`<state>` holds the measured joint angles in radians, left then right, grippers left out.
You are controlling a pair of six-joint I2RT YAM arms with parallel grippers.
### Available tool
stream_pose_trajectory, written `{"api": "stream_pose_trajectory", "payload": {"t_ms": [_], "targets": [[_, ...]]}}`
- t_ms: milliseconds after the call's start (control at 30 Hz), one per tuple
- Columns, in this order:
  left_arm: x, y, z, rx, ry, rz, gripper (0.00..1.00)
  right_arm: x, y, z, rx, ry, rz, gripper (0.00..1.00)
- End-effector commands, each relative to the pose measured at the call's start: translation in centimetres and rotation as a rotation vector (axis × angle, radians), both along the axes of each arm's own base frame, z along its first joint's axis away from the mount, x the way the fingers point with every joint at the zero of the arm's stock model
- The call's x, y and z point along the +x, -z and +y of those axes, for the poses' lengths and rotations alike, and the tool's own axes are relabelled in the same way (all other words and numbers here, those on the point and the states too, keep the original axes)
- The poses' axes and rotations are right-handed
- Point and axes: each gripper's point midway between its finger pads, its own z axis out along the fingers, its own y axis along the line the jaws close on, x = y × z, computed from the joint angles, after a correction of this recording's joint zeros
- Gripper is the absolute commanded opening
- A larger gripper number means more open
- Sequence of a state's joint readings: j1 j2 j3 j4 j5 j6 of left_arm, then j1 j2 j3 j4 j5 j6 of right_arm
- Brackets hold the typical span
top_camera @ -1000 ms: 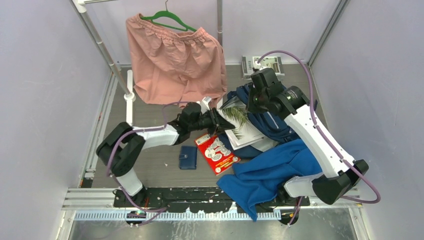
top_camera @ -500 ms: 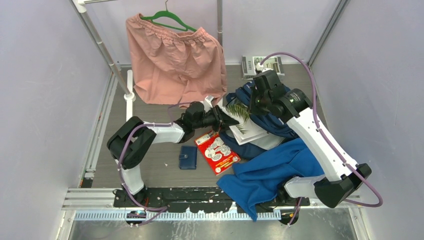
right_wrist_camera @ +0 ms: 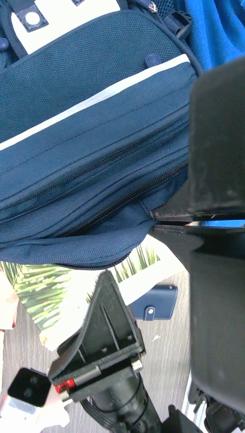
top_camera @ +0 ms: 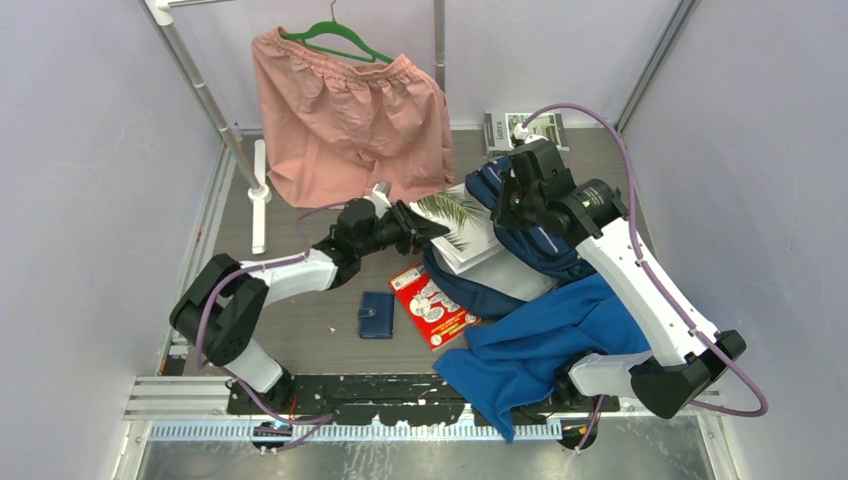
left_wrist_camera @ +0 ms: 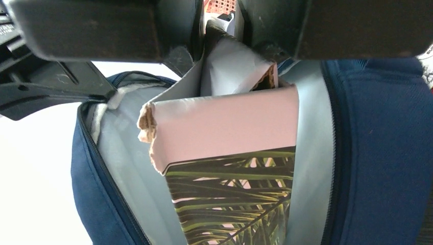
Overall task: Pack the student bag
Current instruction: Place the book in the student bag.
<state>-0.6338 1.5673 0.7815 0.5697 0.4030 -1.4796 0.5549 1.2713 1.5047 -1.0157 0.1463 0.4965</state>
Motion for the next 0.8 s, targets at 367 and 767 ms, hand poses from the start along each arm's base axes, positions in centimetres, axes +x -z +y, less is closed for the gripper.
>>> {"api": "stream_pose_trajectory", "payload": {"t_ms": [367, 767], "targets": [[1.6, -3.1, -9.8, -0.136, 0.096, -0.160, 0.00, -0.3, -4.4, 2.5, 0.197, -0.041, -0.101, 0.01], [0.2, 0.9, -17.3, -0.072, 0.175, -0.143, 0.37, 0.0, -2.6, 0.9, 0.153, 0.045, -0.102, 0.01]]}}
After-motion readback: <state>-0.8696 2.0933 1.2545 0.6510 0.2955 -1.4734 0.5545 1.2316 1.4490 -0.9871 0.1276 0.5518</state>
